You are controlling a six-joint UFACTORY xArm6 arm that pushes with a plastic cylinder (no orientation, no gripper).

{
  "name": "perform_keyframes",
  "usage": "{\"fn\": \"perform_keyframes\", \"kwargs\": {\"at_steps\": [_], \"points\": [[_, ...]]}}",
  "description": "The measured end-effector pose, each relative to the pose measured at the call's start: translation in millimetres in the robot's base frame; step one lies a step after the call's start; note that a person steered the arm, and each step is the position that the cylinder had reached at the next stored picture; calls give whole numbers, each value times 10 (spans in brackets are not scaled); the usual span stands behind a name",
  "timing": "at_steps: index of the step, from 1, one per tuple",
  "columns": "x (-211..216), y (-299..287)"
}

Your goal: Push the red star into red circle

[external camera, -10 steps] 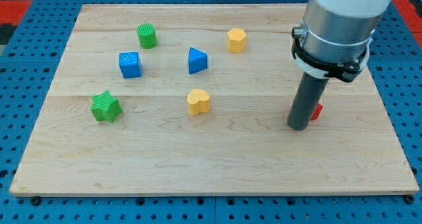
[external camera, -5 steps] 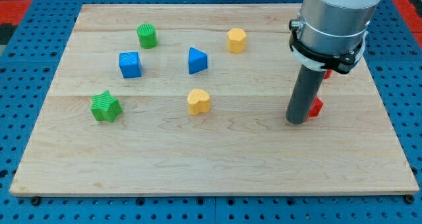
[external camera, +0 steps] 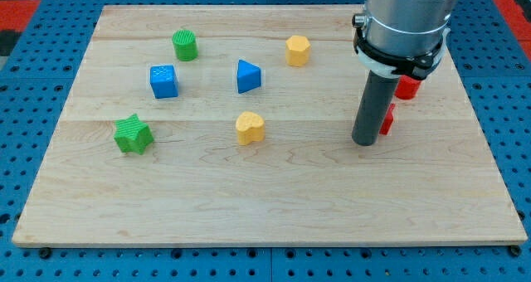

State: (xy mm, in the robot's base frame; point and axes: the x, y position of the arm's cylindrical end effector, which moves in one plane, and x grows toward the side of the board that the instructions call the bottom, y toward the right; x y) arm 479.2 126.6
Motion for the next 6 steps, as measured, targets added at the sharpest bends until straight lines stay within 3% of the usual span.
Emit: {"fn": "perform_keyframes", "kwargs": {"at_steps": [2,6], "points": [[-334,-4],[-338,444]]}}
